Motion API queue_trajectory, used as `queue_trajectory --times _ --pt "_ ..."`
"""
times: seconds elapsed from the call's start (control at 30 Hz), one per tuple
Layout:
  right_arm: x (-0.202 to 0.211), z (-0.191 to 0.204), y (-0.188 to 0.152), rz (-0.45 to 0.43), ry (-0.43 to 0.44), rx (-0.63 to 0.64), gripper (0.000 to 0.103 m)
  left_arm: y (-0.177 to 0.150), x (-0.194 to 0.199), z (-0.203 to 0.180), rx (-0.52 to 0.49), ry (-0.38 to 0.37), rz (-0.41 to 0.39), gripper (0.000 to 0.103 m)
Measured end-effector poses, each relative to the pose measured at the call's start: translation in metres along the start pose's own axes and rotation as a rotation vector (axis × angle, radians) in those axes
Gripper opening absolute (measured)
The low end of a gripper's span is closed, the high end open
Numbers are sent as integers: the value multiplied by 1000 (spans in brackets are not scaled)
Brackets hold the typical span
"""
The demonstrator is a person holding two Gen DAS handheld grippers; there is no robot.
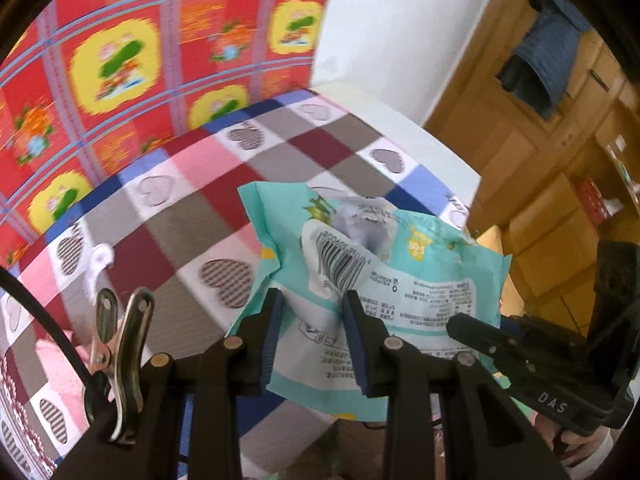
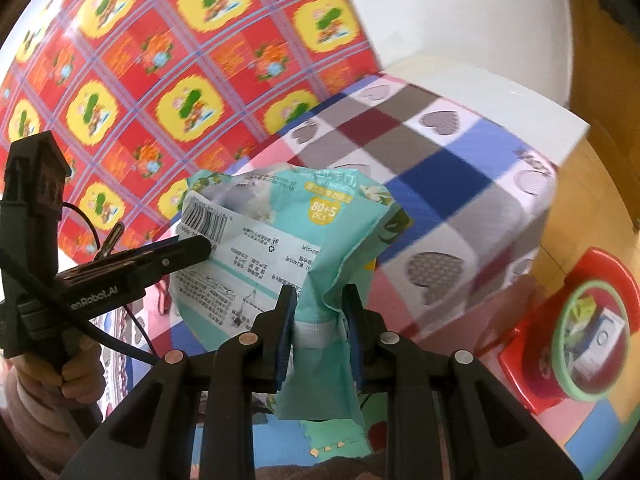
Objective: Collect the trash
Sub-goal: 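Carry the teal wipes package with both grippers over the red bucket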
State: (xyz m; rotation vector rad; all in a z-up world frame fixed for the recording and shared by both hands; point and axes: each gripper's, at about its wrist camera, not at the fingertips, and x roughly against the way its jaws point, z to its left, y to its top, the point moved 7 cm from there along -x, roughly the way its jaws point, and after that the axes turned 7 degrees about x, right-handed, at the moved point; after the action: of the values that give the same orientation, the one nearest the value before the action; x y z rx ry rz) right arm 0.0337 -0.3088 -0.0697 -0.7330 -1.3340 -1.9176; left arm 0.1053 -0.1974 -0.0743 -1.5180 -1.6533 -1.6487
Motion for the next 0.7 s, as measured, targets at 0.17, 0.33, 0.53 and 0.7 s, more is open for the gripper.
queue_trajectory --times 0.17,0.33,0.53,0.7 --pt "22 -37 -6 -26 -35 -57 25 2 -15 -46 -59 -27 14 32" --pt "48 -79 -15 -50 -81 -116 25 -2 -32 -98 -126 -53 36 32" --pt "77 -132 -32 -71 -125 -195 25 -8 -52 -162 -200 -90 61 32" --pt "101 -177 -47 -86 -166 -261 25 -16 -71 -220 -279 -122 84 32"
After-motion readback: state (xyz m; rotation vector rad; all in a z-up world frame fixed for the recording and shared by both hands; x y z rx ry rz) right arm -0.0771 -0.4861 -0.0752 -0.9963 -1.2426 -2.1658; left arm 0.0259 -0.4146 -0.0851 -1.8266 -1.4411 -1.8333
